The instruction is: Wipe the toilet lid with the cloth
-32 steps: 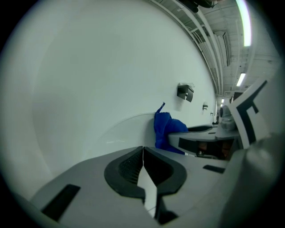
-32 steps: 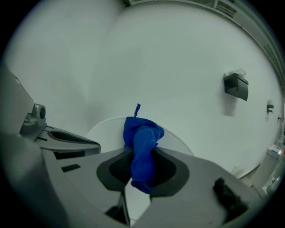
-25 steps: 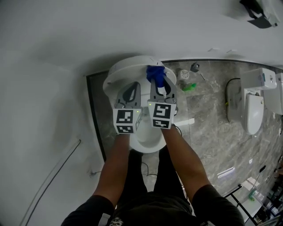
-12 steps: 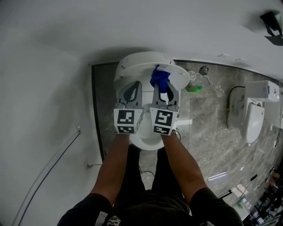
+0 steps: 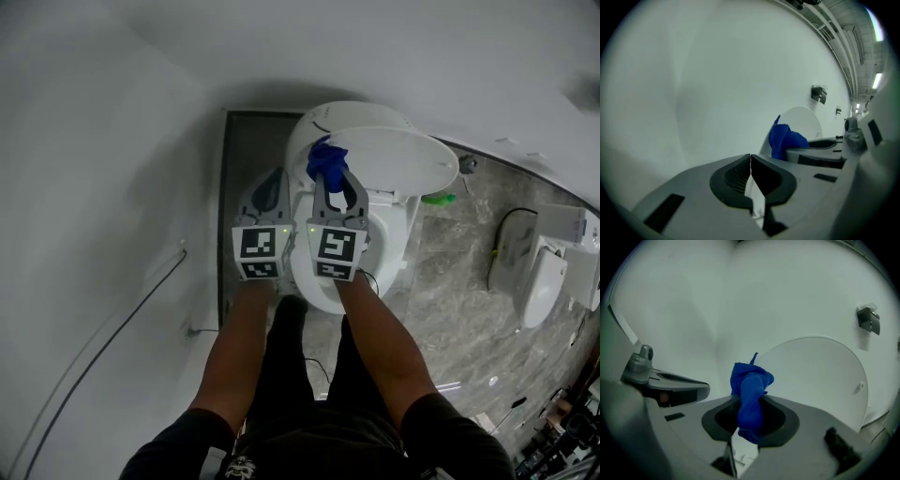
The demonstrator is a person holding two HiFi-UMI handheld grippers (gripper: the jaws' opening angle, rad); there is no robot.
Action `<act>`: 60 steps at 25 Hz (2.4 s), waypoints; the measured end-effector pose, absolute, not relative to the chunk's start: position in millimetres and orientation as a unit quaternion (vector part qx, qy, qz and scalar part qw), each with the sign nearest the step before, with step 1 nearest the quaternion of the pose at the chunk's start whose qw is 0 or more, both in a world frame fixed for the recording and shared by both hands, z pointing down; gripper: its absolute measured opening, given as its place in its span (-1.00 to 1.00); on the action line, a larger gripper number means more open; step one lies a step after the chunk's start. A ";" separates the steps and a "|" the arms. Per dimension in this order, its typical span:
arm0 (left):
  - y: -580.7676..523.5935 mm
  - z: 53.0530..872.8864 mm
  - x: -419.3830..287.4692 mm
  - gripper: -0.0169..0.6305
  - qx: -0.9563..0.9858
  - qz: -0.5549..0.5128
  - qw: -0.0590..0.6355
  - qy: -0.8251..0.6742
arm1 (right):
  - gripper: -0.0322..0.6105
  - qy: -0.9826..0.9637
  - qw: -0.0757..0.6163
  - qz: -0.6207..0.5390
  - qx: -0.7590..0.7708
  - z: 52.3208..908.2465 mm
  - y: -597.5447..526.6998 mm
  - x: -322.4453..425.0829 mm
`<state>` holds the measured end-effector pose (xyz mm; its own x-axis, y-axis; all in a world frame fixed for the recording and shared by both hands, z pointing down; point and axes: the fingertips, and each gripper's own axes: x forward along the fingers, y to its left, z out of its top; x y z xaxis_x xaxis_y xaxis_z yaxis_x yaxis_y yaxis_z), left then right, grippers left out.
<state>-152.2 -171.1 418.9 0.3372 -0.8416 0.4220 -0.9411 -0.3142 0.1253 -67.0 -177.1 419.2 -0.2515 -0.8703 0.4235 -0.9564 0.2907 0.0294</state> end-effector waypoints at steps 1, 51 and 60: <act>-171.0 419.7 -158.1 -0.91 0.796 0.141 0.178 -0.561 | -0.64 -0.784 0.184 0.116 0.581 420.6 -178.5 -72.4; -154.0 466.2 -20.0 -0.91 0.827 0.148 0.205 -0.502 | -0.64 -0.733 0.195 0.141 0.637 484.0 -155.1 57.4; -153.7 480.2 -143.0 -0.91 0.783 0.160 0.199 -0.567 | -0.64 -0.782 0.190 0.150 0.574 501.5 -156.9 -60.1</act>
<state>-143.0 -153.7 480.2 0.3050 -0.8245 0.4766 -0.9520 -0.2767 0.1307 -60.1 -156.9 501.5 -0.2689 -0.8406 0.4702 -0.9549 0.2963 -0.0163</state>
